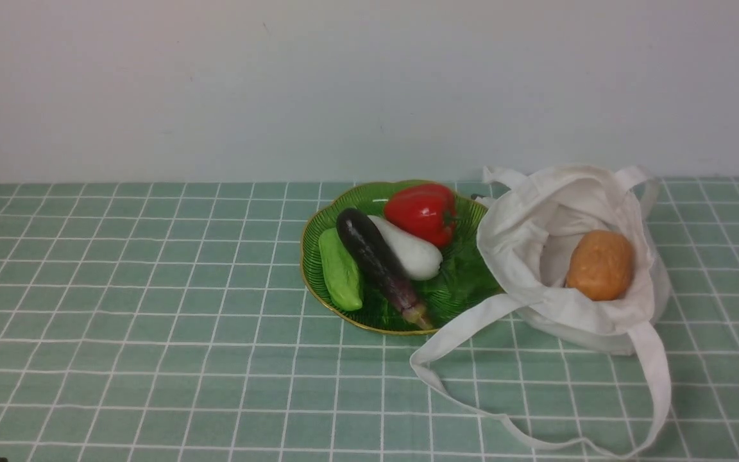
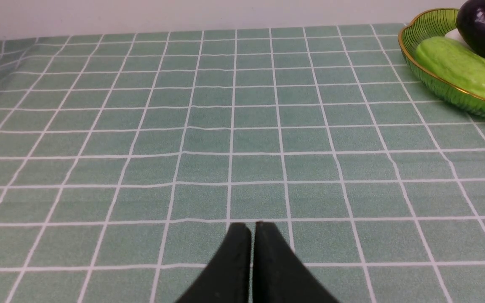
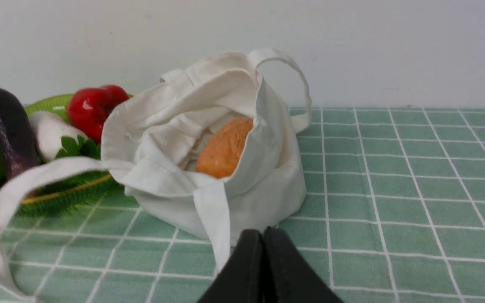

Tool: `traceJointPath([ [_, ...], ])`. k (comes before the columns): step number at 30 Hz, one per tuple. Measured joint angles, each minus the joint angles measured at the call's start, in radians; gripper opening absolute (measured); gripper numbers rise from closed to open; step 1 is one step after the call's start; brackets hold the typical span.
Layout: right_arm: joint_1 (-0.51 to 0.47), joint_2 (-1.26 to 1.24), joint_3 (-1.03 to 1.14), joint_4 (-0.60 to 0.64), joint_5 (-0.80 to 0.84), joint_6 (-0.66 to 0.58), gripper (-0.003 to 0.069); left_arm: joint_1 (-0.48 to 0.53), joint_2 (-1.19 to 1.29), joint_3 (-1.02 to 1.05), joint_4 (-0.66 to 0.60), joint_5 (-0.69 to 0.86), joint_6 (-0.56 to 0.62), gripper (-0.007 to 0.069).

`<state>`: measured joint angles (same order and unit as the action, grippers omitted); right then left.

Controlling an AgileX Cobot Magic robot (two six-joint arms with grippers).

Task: Take vegetables from cloth bag on blue coffee tablecloth place on plate.
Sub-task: 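Reach into the bag and grasp the item inside with the right gripper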

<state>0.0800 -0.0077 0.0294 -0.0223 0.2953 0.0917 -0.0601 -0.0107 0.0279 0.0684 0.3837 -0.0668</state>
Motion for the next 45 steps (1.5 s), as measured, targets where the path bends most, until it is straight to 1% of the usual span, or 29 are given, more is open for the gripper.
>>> traceJointPath([
  [2, 0.0, 0.0, 0.0, 0.069, -0.021, 0.046, -0.0015, 0.0, 0.0, 0.0, 0.0, 0.0, 0.0, -0.0008],
  [3, 0.0, 0.0, 0.0, 0.177, -0.034, 0.126, -0.0015, 0.0, 0.0, 0.0, 0.0, 0.0, 0.0, -0.0008],
  [4, 0.0, 0.0, 0.0, 0.229, -0.037, 0.16, -0.0015, 0.0, 0.0, 0.0, 0.0, 0.0, 0.0, -0.0008],
  [6, 0.0, 0.0, 0.0, 0.416, -0.041, 0.261, -0.0015, 0.0, 0.0, 0.0, 0.0, 0.0, 0.0, -0.0008],
  [7, 0.0, 0.0, 0.0, 0.445, -0.043, 0.282, -0.0015, 0.0, 0.0, 0.0, 0.0, 0.0, 0.0, -0.0008],
  [8, 0.0, 0.0, 0.0, 0.526, -0.046, 0.311, -0.0015, 0.0, 0.0, 0.0, 0.0, 0.0, 0.0, -0.0008],
  [9, 0.0, 0.0, 0.0, 0.556, -0.049, 0.323, -0.0015, 0.0, 0.0, 0.0, 0.0, 0.0, 0.0, -0.0008],
  [12, 0.0, 0.0, 0.0, 0.602, -0.073, 0.338, -0.0015, 0.0, 0.0, 0.0, 0.0, 0.0, 0.0, -0.0008],
  [20, 0.0, 0.0, 0.0, 0.607, -0.129, 0.34, -0.0015, 0.0, 0.0, 0.0, 0.0, 0.0, 0.0, -0.0008],
  [24, 0.0, 0.0, -0.008, 0.606, -0.171, 0.271, -0.0015, 0.0, 0.0, 0.0, 0.0, 0.0, 0.0, -0.0008],
  [25, 0.0, 0.0, -0.054, 0.592, -0.171, 0.199, -0.0015, 0.0, 0.0, 0.0, 0.0, 0.0, 0.0, -0.0008],
  [27, 0.0, 0.004, -0.125, 0.566, -0.167, 0.1, -0.0015, 0.0, 0.0, 0.0, 0.0, 0.0, 0.0, -0.0008],
  [29, 0.0, 0.057, -0.244, 0.515, -0.128, -0.022, -0.0015, 0.0, 0.0, 0.0, 0.0, 0.0, 0.0, -0.0008],
  [31, 0.0, 0.132, -0.34, 0.465, -0.045, -0.092, -0.0015, 0.0, 0.0, 0.0, 0.0, 0.0, 0.0, -0.0008],
  [32, 0.0, 0.205, -0.387, 0.438, 0.032, -0.121, -0.0015, 0.0, 0.0, 0.0, 0.0, 0.0, 0.0, -0.0008],
  [35, 0.0, 0.397, -0.486, 0.382, 0.198, -0.144, -0.0015, 0.0, 0.0, 0.0, 0.0, 0.0, 0.0, -0.0008],
  [36, 0.0, 0.492, -0.524, 0.369, 0.276, -0.145, -0.0015, 0.0, 0.0, 0.0, 0.0, 0.0, 0.0, -0.0008],
  [39, 0.0, 0.729, -0.579, 0.376, 0.348, -0.164, -0.001, 0.0, 0.0, 0.0, 0.0, 0.0, 0.0, -0.0008],
  [40, 0.0, 0.745, -0.587, 0.38, 0.354, -0.171, -0.0008, 0.0, 0.0, 0.0, 0.0, 0.0, 0.0, -0.0008],
  [42, 0.0, 0.917, -0.647, 0.432, 0.365, -0.242, 0.001, 0.0, 0.0, 0.0, 0.0, 0.0, 0.0, -0.0008],
  [43, 0.0, 0.996, -0.681, 0.469, 0.367, -0.288, 0.0032, 0.0, 0.0, 0.0, 0.0, 0.0, 0.0, -0.0008],
  [44, 0.0, 1.009, -0.687, 0.475, 0.367, -0.288, 0.0036, 0.0, 0.0, 0.0, 0.0, 0.0, 0.0, -0.0008],
  [45, 0.0, 1.084, -0.724, 0.51, 0.375, -0.344, 0.0068, 0.0, 0.0, 0.0, 0.0, 0.0, 0.0, -0.0008],
])
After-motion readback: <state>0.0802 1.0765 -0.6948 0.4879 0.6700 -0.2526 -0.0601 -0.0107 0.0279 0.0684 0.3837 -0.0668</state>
